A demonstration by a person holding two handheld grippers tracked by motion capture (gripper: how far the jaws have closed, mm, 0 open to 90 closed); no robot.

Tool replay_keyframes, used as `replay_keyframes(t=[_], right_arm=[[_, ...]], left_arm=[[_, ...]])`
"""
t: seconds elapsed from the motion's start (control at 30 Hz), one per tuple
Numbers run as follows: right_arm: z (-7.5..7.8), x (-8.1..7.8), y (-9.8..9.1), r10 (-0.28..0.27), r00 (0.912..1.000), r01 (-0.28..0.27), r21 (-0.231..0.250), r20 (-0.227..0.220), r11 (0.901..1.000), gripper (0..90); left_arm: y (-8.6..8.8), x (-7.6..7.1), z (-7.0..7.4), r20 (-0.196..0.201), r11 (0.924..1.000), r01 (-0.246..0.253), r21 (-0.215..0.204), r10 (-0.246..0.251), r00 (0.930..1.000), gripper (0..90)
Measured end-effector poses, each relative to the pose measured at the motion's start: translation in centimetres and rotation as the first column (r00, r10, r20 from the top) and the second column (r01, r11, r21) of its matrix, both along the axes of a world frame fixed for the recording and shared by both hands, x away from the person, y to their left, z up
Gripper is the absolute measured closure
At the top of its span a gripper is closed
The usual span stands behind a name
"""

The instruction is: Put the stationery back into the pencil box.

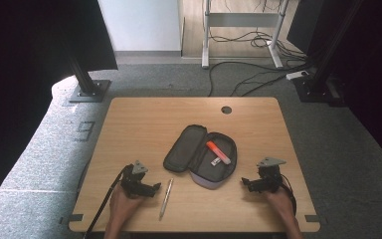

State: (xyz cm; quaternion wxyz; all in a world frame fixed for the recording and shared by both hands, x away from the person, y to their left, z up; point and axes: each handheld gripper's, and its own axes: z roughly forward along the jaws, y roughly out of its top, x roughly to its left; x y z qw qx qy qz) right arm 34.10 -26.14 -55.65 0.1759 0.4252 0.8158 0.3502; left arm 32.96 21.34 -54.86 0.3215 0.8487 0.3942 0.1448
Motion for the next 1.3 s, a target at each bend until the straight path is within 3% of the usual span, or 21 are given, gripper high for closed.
replay_keyframes(t=[0.27,0.37,0.53,0.93,1.07,1.3], right_arm=[[0.0,-0.1,0.0,-0.001,1.0,0.001,0.001,0.0,1.0,2.1],[0.0,-0.1,0.0,0.0,1.0,0.0,0.001,0.0,1.0,2.1],[0.0,0.0,0.0,-0.001,1.0,0.001,0.002,0.0,1.0,2.1],[0.0,-0.1,0.0,0.0,1.0,0.0,0.002,0.0,1.0,2.1],[0.0,-0.1,0.0,-0.001,1.0,0.001,0.002,0.0,1.0,2.1],[0.0,0.0,0.0,-0.001,1.0,0.001,0.002,0.001,1.0,2.1]], left_arm=[[0.0,-0.2,0.2,-0.01,0.9999,-0.006,0.015,0.006,0.9999,1.3],[0.0,-0.5,0.6,0.004,0.9993,-0.013,0.035,0.013,0.9999,3.5],[-0.2,-1.0,1.5,0.013,1.0,-0.003,0.003,0.003,0.9999,4.7],[-2.0,-2.3,2.9,0.028,0.9967,0.077,-0.025,-0.076,0.9967,12.9],[-2.5,-2.7,3.1,0.028,0.9928,0.101,-0.064,-0.1,0.9946,14.7],[-4.0,-3.2,2.3,0.016,0.9902,0.137,-0.028,-0.136,0.9905,18.5]])
